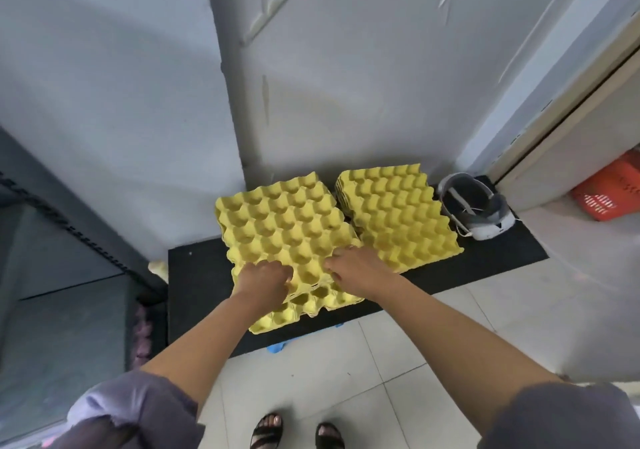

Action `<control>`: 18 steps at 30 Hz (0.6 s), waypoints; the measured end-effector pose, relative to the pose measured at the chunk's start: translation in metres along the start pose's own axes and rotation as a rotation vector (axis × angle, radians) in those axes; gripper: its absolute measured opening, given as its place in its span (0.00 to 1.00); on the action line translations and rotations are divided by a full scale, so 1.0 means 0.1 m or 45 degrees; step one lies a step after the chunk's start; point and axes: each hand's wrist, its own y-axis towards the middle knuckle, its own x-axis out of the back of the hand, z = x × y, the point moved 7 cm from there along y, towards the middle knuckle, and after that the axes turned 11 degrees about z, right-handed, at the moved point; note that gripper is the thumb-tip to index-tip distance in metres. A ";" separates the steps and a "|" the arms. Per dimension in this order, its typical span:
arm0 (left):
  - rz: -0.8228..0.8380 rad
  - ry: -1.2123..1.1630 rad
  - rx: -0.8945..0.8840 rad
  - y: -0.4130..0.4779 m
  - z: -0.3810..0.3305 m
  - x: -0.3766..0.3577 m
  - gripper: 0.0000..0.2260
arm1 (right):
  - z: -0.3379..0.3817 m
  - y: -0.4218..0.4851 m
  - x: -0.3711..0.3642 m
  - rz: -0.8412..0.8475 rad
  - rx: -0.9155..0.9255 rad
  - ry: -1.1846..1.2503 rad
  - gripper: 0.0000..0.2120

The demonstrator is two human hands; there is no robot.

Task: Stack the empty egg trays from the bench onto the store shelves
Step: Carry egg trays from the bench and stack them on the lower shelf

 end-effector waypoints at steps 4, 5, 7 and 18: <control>0.005 -0.047 0.111 0.10 -0.01 -0.31 0.16 | 0.07 0.19 -0.18 0.019 0.147 -0.039 0.13; 0.000 -0.057 0.133 0.13 0.00 -0.39 0.17 | 0.09 0.24 -0.24 0.029 0.168 -0.066 0.12; -0.050 -0.058 0.166 0.18 0.02 -0.49 0.17 | 0.12 0.34 -0.34 0.033 0.177 -0.119 0.13; -0.516 0.231 0.126 0.32 0.00 -0.69 0.13 | 0.23 0.66 -0.68 -0.249 0.254 -0.282 0.08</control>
